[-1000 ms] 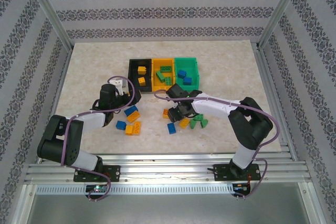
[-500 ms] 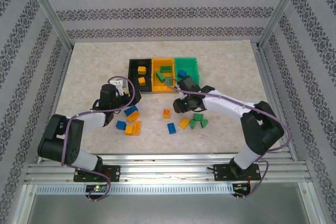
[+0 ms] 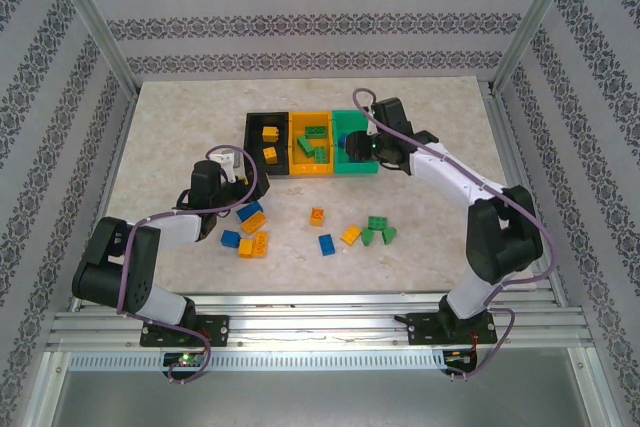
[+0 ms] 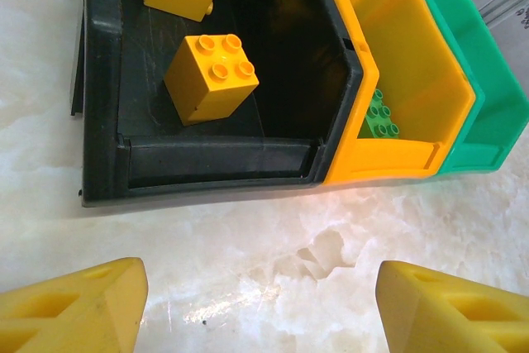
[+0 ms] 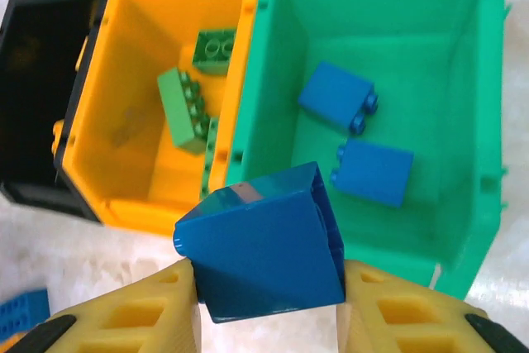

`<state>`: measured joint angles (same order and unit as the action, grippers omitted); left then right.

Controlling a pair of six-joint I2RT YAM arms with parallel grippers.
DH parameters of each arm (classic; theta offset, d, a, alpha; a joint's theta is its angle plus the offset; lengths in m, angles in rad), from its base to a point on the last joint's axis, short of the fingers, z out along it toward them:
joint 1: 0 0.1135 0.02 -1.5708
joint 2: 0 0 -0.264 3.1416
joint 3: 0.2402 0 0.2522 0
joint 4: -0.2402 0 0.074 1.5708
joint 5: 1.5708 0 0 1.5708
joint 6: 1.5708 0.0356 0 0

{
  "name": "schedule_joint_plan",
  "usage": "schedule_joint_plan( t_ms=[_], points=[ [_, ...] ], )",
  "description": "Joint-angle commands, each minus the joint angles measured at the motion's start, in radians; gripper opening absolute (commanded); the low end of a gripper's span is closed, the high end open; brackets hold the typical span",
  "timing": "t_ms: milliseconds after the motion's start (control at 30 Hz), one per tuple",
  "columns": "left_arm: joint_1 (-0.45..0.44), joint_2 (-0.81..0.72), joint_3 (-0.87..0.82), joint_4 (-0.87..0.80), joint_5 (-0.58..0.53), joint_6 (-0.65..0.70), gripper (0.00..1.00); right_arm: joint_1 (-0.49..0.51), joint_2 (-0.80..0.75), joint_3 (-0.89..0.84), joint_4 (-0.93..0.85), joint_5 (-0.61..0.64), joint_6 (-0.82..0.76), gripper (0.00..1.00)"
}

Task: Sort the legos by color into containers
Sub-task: Place the lego in the container.

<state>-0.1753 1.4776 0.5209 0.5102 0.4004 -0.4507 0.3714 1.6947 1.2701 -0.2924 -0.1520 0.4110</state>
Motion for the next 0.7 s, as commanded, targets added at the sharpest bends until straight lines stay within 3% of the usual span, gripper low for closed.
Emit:
schedule_joint_plan(
  t_ms=[0, 333, 667],
  points=[
    [0.01, -0.003, -0.003, 0.049, 0.017, -0.005, 0.73, -0.026, 0.072, 0.072, -0.002, -0.01, 0.026, 0.37],
    [0.01, -0.002, -0.004, 0.054, 0.026, -0.011, 0.73, -0.056, 0.192, 0.207, -0.05, 0.061, -0.029, 0.43],
    [0.01, 0.008, -0.005, 0.068, 0.035, -0.017, 0.73, -0.051, 0.016, 0.01, 0.021, -0.017, -0.052, 0.46]
  ],
)
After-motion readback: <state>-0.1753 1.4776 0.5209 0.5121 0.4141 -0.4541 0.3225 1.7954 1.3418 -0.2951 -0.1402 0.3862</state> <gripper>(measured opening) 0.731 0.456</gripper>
